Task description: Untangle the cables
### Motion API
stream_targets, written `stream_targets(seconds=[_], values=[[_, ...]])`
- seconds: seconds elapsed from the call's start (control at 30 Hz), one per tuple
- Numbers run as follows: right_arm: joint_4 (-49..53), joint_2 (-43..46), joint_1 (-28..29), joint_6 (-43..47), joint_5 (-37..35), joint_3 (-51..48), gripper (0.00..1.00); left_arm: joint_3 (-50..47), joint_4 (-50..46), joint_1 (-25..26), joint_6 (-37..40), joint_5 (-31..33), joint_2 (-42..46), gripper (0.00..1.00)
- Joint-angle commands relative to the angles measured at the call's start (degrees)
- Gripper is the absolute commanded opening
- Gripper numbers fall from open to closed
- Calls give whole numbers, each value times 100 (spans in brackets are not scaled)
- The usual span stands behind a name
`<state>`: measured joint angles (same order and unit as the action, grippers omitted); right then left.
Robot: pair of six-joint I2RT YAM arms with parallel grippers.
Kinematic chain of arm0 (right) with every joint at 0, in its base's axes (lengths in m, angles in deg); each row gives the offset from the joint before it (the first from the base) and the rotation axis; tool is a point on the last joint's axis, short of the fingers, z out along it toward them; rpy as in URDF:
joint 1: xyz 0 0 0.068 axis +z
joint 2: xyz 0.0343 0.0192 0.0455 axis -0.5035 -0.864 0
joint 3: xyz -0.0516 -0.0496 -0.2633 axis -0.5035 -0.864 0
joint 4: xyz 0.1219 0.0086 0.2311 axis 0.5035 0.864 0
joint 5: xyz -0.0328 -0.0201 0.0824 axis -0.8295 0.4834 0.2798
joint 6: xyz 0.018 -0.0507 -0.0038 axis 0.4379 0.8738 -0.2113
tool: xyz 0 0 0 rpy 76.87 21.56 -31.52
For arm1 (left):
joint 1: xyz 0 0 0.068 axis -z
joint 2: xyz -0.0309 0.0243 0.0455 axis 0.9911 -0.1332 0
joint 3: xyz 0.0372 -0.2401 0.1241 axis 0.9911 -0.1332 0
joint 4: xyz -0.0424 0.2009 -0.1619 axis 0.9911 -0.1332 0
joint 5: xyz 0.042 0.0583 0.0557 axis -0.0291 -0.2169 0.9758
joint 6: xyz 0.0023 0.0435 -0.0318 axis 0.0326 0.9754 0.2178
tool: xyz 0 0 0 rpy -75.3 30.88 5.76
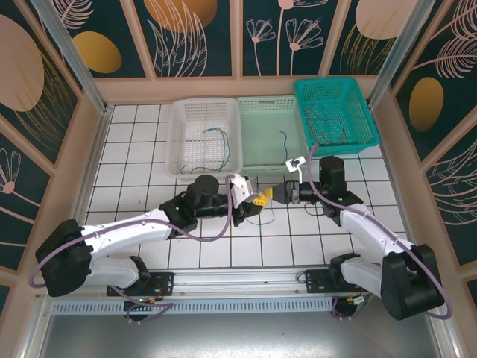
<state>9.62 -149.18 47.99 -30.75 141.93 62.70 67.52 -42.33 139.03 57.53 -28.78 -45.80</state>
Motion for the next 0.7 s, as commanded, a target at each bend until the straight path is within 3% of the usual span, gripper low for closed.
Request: stream_targets(seconds=[0.0, 0.17, 0.33, 0.47, 0.67], values=[[-270, -144, 188, 256, 295, 80, 63, 252, 158, -26, -57, -203, -116, 9], [-219, -404, 342, 391, 156, 237, 50, 312, 157, -29, -65, -292, -157, 9], [-304, -486, 364, 435, -226, 370, 26, 324, 143, -28, -97, -389, -190, 9], [-69, -562, 358, 671, -1179, 536, 0, 325, 174, -32, -146, -491, -215, 9], [-479, -524, 351, 978, -3426, 564, 0, 414, 148, -31, -249, -861, -331, 9]])
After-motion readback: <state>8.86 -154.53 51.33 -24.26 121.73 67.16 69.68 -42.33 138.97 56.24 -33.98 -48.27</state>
